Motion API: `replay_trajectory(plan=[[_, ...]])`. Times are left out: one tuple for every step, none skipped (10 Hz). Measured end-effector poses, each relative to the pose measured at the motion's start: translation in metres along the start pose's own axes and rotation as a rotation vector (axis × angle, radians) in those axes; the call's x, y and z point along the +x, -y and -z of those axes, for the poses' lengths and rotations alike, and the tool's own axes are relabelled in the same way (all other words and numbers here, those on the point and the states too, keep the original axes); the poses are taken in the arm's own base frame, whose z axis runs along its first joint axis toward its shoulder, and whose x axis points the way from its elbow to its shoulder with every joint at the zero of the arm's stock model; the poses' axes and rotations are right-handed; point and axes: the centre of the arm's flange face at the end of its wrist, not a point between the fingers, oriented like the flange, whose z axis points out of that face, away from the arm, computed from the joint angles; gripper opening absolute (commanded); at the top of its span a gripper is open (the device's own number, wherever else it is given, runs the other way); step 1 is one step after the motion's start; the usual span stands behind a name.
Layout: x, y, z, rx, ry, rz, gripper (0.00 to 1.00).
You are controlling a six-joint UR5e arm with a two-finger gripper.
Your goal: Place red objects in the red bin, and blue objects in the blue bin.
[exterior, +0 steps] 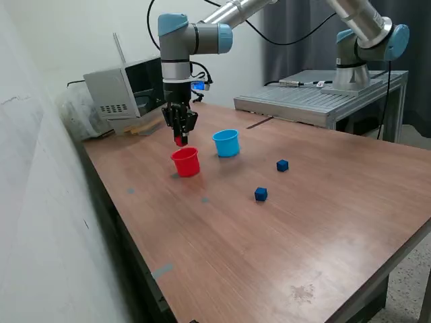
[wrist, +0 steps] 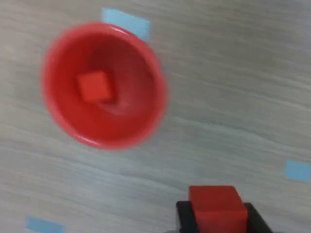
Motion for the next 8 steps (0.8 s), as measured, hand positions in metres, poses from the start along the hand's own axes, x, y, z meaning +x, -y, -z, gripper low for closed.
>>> replay_trajectory(plan=[[-0.014,0.006,-0.002,0.018,0.009,-0.010,0.00],[-0.023,0.011,-0.006,0.037,0.016,-0.016,0.00],[-0.034,0.017,-0.010,0.054,0.019,-0.025,0.00],[-0.044,0.023,-0.015,0.070,0.018,-0.036,0.00],[-0.052,0.029,-0.022,0.084,0.017,-0.045,0.00],[-0.059,0.034,-0.029,0.094,0.016,-0.053,0.00],[-0.066,0.038,-0.036,0.104,0.014,-0.060,1.00],[-0.070,0.041,-0.041,0.110,0.013,-0.065,1.00]])
